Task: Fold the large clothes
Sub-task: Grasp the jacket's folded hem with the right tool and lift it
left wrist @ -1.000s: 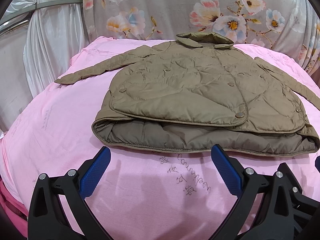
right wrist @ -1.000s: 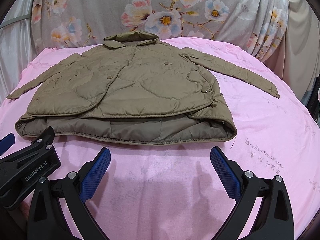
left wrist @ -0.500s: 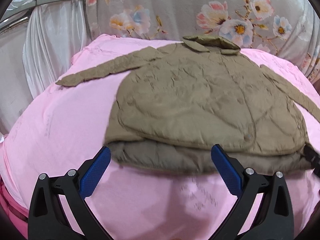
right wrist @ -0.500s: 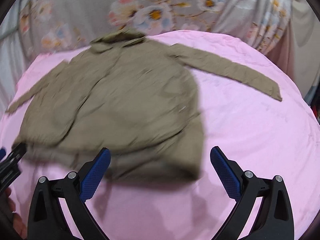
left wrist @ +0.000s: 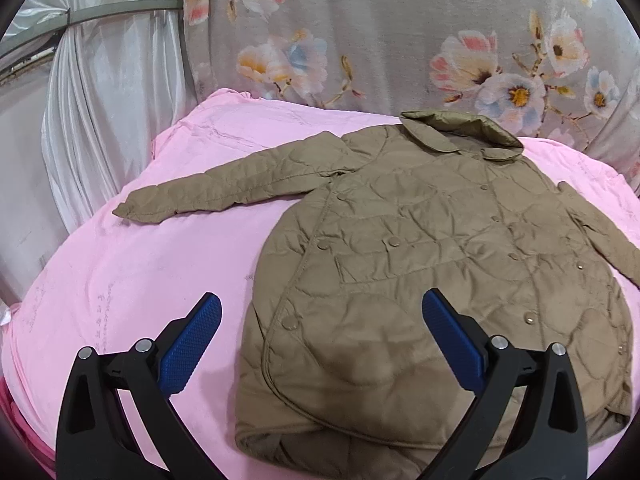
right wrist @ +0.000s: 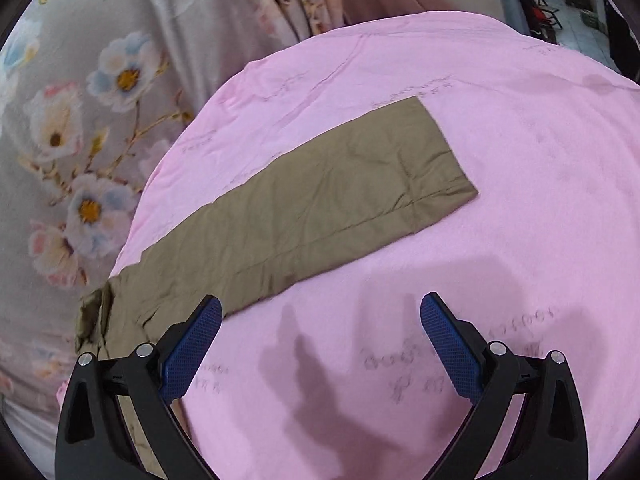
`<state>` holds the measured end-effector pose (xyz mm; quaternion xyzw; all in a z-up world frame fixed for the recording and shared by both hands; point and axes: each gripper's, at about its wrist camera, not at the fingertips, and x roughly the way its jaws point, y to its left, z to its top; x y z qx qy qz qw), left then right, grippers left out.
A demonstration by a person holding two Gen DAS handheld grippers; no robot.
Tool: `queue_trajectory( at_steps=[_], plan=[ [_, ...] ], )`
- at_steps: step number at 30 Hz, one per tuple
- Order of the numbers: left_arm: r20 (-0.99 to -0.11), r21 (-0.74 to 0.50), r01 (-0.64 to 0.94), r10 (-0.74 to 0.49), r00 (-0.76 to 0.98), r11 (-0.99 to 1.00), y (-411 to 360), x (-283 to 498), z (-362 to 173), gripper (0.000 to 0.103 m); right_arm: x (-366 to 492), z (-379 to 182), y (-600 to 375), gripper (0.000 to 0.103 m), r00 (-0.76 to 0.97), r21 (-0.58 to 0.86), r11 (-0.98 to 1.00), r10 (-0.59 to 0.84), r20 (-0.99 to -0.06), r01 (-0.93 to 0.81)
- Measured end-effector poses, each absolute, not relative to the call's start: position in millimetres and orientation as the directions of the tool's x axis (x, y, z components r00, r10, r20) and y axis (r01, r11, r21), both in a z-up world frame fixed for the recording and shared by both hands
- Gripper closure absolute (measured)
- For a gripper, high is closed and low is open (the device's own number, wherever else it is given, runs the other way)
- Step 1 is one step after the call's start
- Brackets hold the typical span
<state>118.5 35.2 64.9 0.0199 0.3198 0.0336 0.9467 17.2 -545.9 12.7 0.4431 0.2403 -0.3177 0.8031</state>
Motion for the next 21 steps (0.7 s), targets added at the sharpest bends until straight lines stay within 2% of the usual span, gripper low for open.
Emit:
queue_trajectory(
  at_steps=[3, 6, 9, 10, 11, 13, 14, 16, 19, 21],
  plan=[
    [-0.616, 0.074, -0.057, 0.09, 0.782, 0.996, 36.6, 127.4, 55.6, 0.005, 21.4, 4.3, -565.9, 0.005, 0.665, 0.557, 0.368, -0.328, -0.671, 0.744],
    [-0.638, 0.083, -0.056, 0.097, 0.764, 0.995, 36.9, 133.6, 43.6, 0.005, 25.6, 0.5, -582.5, 0.01, 0.661, 0.569, 0.336, -0.358, -0.66, 0.751],
    [-0.65, 0.094, -0.056, 0.104, 0.753, 0.994, 36.2, 135.7, 34.0, 0.005, 32.4, 4.1, -591.0, 0.025, 0.646, 0.559, 0.324, -0.386, -0.658, 0.763],
    [-0.652, 0.094, -0.056, 0.105, 0.751, 0.994, 36.7, 136.1, 31.8, 0.005, 34.3, 5.0, -593.7, 0.037, 0.645, 0.559, 0.321, -0.394, -0.655, 0.764],
    [-0.655, 0.095, -0.057, 0.106, 0.748, 0.994, 36.8, 136.5, 29.9, 0.005, 36.7, 5.6, -596.8, 0.06, 0.643, 0.558, 0.32, -0.398, -0.655, 0.766],
    [-0.66, 0.096, -0.062, 0.11, 0.743, 0.993, 37.7, 137.5, 26.7, 0.005, 45.2, 7.9, -602.6, 0.09, 0.665, 0.574, 0.336, -0.372, -0.647, 0.746],
    [-0.662, 0.097, -0.065, 0.113, 0.741, 0.993, 38.4, 137.9, 26.2, 0.005, 49.5, 10.8, -602.4, 0.095, 0.681, 0.588, 0.343, -0.358, -0.639, 0.733],
    [-0.662, 0.095, -0.073, 0.118, 0.74, 0.993, 41.4, 139.0, 26.6, 0.005, 59.1, 30.8, -592.6, 0.096, 0.7, 0.591, 0.375, -0.377, -0.607, 0.714],
    [-0.66, 0.09, -0.09, 0.127, 0.74, 0.992, 46.9, 140.8, 29.2, 0.005, 84.7, 87.0, -551.1, 0.097, 0.761, 0.544, 0.535, -0.401, -0.51, 0.647],
    [-0.659, 0.085, -0.101, 0.133, 0.74, 0.991, 51.7, 142.0, 31.7, 0.005, 109.6, 131.3, -505.8, 0.097, 0.827, 0.495, 0.671, -0.365, -0.427, 0.552]
  ],
)
